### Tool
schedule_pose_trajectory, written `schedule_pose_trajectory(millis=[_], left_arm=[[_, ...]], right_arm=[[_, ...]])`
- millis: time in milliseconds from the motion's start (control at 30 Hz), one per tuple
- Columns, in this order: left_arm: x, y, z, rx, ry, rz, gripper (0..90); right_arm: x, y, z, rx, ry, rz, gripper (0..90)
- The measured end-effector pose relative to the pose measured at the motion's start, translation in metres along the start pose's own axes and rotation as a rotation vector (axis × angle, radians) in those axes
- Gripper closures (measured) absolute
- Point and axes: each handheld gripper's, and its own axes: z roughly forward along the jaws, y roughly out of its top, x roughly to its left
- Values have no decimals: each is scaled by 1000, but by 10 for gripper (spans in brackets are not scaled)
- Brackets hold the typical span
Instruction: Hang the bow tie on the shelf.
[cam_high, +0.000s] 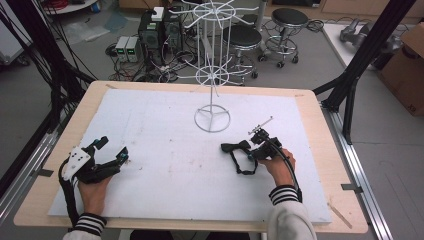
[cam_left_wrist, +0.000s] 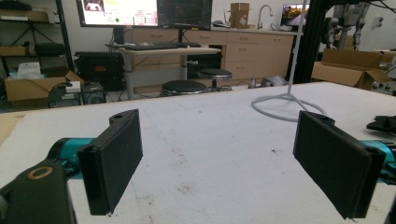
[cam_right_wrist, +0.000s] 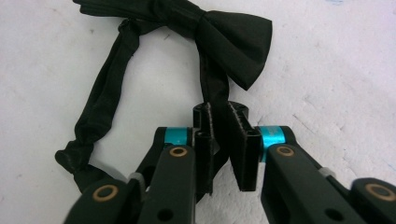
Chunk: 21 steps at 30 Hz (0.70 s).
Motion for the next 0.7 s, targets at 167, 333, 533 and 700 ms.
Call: schedule_pose_trajectory(millis=[167, 333, 533, 700], left_arm=[[0, 0, 0, 1, -1, 0, 160], [0, 0, 0, 1, -1, 0, 160], [0, 0, 0, 1, -1, 0, 160], [0, 0, 0, 1, -1, 2, 160]], right_arm=[[1, 1, 0, 3, -5, 16, 883], [0, 0, -1, -7, -3, 26, 887], [3, 1, -7, -70, 10, 15, 887], [7, 2, -14, -154, 17, -13, 888]])
